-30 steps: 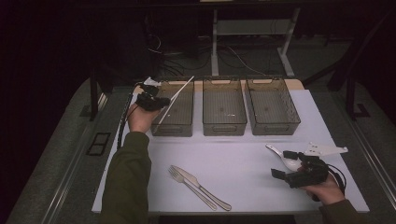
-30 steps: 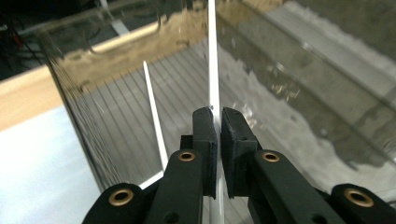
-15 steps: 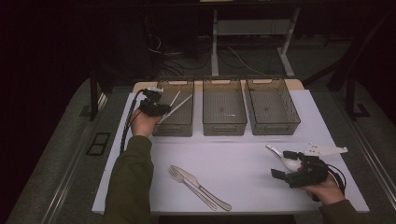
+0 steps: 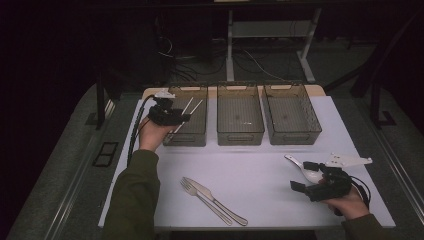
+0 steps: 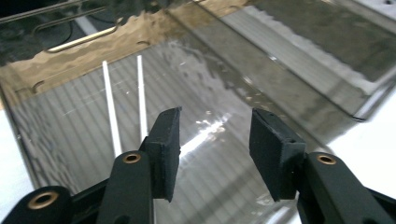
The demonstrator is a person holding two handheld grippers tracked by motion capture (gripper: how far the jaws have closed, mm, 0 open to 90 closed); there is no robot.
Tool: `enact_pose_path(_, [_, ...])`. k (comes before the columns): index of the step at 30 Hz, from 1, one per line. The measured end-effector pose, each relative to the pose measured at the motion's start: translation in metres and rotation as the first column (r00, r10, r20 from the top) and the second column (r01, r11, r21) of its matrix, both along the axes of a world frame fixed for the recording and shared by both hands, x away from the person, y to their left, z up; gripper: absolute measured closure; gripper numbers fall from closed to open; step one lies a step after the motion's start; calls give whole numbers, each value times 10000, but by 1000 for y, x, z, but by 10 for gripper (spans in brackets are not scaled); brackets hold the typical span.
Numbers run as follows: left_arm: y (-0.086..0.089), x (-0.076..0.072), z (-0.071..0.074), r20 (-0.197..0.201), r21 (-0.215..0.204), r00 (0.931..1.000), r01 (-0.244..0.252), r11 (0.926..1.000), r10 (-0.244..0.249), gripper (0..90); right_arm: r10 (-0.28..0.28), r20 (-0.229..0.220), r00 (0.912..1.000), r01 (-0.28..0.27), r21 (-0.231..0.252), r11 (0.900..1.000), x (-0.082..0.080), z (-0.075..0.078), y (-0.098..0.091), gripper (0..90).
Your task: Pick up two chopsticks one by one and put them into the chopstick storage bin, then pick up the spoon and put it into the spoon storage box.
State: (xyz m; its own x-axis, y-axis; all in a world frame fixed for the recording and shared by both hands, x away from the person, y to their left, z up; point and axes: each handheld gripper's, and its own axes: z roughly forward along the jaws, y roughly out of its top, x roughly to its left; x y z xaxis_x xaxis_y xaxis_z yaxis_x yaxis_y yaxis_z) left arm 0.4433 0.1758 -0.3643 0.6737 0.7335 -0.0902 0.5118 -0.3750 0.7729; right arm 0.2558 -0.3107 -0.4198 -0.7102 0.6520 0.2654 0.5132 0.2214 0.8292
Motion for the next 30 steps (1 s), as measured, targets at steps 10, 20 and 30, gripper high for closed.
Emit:
enact_pose_path(10, [-7,-36,8,549,-250,9937,988,9948,-973,395,11,0,10000,-11,-63,10000,0,0,0,35])
enact_pose_path(20, [-12,-80,-1,1162,-726,9790,1767,9816,-1676,250,-5,-38,10000,4,-75,10000,1,0,0,35])
enact_pose_path(30, [-5,-121,-21,1578,-872,9705,1975,9764,-1822,129,-52,-99,9999,50,-256,9997,1,1,0,35])
